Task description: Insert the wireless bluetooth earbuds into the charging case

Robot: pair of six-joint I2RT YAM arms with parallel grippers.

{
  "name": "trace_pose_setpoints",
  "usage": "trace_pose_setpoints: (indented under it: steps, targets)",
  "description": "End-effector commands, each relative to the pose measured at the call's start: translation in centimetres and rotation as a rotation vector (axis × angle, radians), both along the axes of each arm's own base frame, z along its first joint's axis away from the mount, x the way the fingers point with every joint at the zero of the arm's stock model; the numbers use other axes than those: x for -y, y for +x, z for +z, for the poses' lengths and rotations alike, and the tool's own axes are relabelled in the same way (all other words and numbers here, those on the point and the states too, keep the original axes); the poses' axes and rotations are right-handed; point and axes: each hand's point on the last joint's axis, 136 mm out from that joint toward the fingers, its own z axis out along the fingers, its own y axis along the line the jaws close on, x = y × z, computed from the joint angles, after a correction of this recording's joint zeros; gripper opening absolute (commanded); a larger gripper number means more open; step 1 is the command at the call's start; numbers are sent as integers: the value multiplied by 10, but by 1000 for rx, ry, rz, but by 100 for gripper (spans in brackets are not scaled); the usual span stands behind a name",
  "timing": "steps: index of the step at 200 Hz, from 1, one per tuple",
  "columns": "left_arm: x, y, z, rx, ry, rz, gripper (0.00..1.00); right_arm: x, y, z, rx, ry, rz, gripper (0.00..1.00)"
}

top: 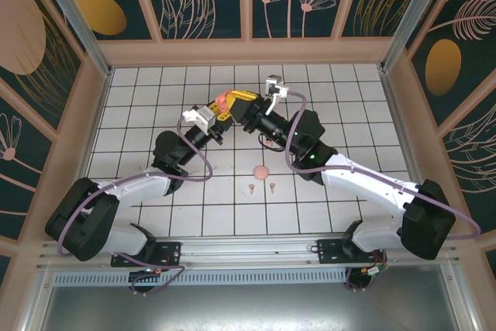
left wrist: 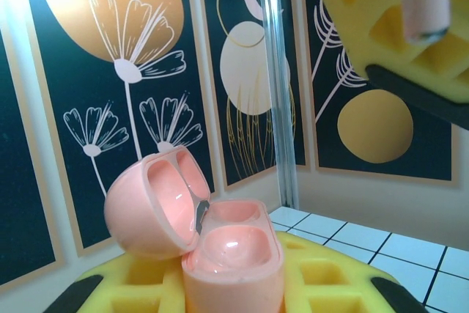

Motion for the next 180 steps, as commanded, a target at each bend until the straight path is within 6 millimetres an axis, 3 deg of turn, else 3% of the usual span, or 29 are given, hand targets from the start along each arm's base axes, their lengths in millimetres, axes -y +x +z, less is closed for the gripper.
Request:
trace_pose_setpoints:
  steps: [1,180]
  targets:
    - [-2,-3,28,80,-54,9,0,-1,-3,6,51,48,-6,26]
    - [0,-6,33,71,-57,-4,0,-18,25,-21,0,32,-79,25]
